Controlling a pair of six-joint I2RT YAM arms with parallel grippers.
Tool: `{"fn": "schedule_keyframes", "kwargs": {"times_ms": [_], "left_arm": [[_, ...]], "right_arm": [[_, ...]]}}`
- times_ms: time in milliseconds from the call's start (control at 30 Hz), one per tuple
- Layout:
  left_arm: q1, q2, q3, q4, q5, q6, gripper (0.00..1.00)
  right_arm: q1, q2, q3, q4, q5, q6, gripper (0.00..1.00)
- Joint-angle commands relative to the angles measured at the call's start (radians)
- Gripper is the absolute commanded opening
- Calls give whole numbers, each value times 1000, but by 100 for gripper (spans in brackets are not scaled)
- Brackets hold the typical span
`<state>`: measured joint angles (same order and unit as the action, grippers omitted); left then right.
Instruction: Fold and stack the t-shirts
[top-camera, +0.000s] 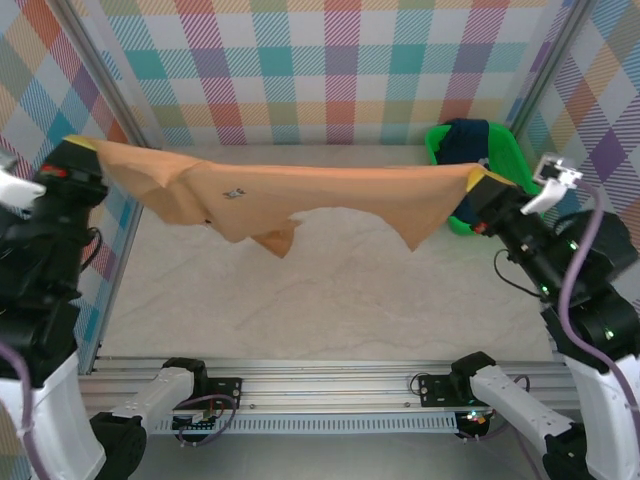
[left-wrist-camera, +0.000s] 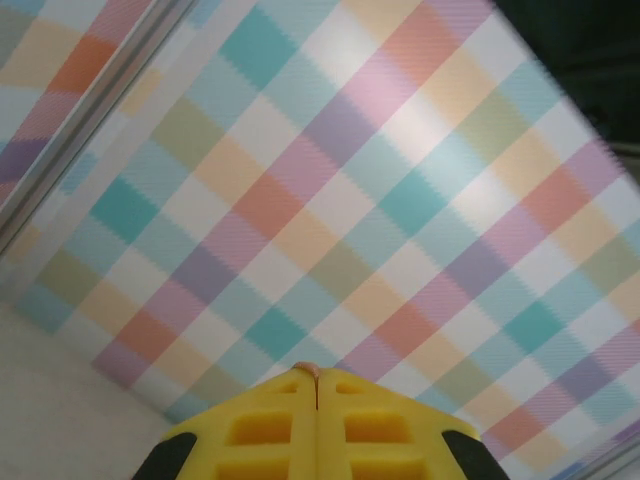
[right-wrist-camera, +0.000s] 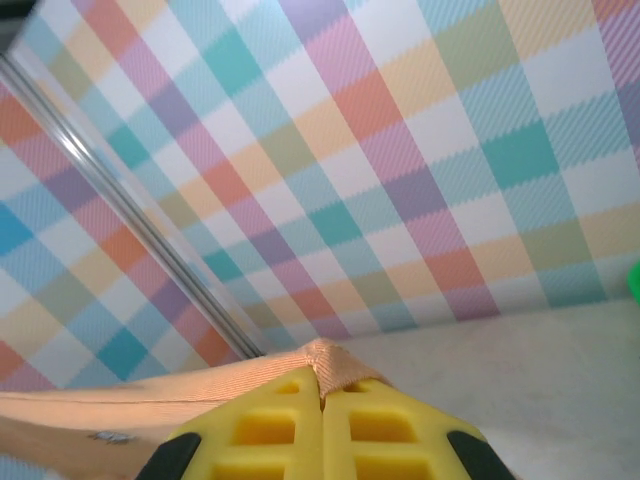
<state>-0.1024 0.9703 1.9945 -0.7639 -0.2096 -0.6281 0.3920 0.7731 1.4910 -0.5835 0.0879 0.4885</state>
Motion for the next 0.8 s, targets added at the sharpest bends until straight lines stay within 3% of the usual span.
{"fn": "schedule_keyframes", "kwargs": {"times_ms": [0,133,333,533,633,767], "left_arm": [[4,116,79,-18,21,-33,0],[4,332,241,-143,53,-69,0],[42,599,321,-44,192,-43,0],[129,896,644,-79,352,-46,0],[152,951,743,-38,414,-74,0],[159,888,768,8,419,-96,0]], "right_arm": [[-7,76,19,-1,-29,0,0],[-7,215,80,-9,-64,40,0],[-21,470,154,82,-132,49,0],[-103,713,295,163,-208,76,0],[-142,795,396,168,-239,97,0],[-170,838,522,151,-252,88,0]]}}
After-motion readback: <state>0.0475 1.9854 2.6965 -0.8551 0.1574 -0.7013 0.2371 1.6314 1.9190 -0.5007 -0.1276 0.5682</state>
